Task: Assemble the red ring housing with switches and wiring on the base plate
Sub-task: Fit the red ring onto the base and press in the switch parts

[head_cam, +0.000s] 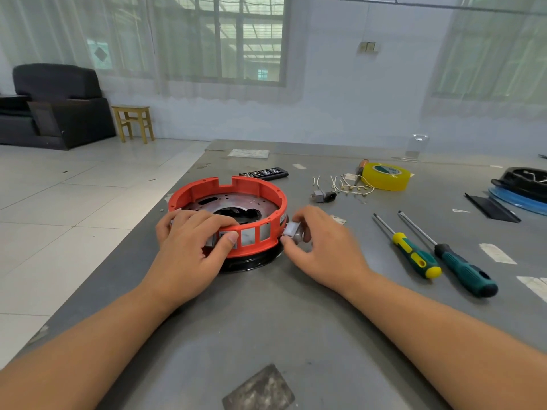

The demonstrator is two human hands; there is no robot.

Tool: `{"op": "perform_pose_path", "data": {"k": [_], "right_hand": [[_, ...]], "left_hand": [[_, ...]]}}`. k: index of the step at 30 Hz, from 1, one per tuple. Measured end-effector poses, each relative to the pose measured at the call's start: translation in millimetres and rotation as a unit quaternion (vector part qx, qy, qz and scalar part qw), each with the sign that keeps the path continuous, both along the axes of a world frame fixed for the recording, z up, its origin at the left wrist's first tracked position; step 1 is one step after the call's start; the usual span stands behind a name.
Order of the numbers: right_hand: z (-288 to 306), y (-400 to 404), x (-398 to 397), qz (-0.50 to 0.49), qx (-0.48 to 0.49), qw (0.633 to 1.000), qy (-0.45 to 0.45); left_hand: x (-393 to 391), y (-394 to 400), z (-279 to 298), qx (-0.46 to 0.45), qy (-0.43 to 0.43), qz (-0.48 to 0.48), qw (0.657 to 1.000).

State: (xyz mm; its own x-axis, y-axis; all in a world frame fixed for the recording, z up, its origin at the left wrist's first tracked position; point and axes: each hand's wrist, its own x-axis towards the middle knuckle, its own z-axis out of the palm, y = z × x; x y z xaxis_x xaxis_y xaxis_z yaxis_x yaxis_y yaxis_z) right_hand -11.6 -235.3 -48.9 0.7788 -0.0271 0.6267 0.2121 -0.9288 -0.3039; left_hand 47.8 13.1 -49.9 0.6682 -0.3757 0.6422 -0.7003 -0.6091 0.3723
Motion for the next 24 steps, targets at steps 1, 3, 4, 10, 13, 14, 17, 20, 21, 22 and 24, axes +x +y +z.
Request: {"op": "perform_pose_path", "data": {"k": [1, 3, 4, 10, 13, 14, 17, 20, 21, 22, 24], "right_hand": [[0, 7, -8, 0.018, 0.003, 1.0, -0.011], [0, 20, -21, 0.041, -0.007, 0.999, -0.033], [0, 26, -24, 0.048, -0.018, 0.998, -0.04], [5, 41, -25, 0.071, -0.053, 0.994, -0.059], [4, 40, -25, 0.083, -0.051, 0.993, -0.074], [4, 40, -25, 0.083, -0.051, 0.992, -0.077], [6, 39, -26, 0.085, -0.052, 0.992, -0.073], [7, 39, -26, 0.094, -0.051, 0.992, -0.072], [7, 39, -26, 0.099, -0.053, 0.991, -0.074], [7, 39, -26, 0.104, -0.057, 0.99, -0.077], [7, 38, -25, 0.114, -0.068, 0.987, -0.094]], "left_hand": [[-2, 0, 0, 0.001, -0.001, -0.003, 1.0], [-7, -2, 1, 0.0, -0.006, -0.006, 1.0], [-9, -3, 1, -0.001, -0.007, -0.006, 1.0], [-22, -11, 6, 0.036, -0.071, -0.036, 0.996], [-28, -20, 5, 0.043, -0.091, -0.044, 0.994], [-29, -23, 5, 0.043, -0.094, -0.04, 0.994], [-27, -24, 4, 0.041, -0.1, -0.041, 0.993], [-26, -21, 4, 0.021, -0.09, -0.056, 0.994], [-26, -20, 4, 0.011, -0.084, -0.061, 0.994], [-26, -20, 4, 0.001, -0.08, -0.065, 0.995], [-25, -20, 4, -0.018, -0.076, -0.068, 0.995]]}}
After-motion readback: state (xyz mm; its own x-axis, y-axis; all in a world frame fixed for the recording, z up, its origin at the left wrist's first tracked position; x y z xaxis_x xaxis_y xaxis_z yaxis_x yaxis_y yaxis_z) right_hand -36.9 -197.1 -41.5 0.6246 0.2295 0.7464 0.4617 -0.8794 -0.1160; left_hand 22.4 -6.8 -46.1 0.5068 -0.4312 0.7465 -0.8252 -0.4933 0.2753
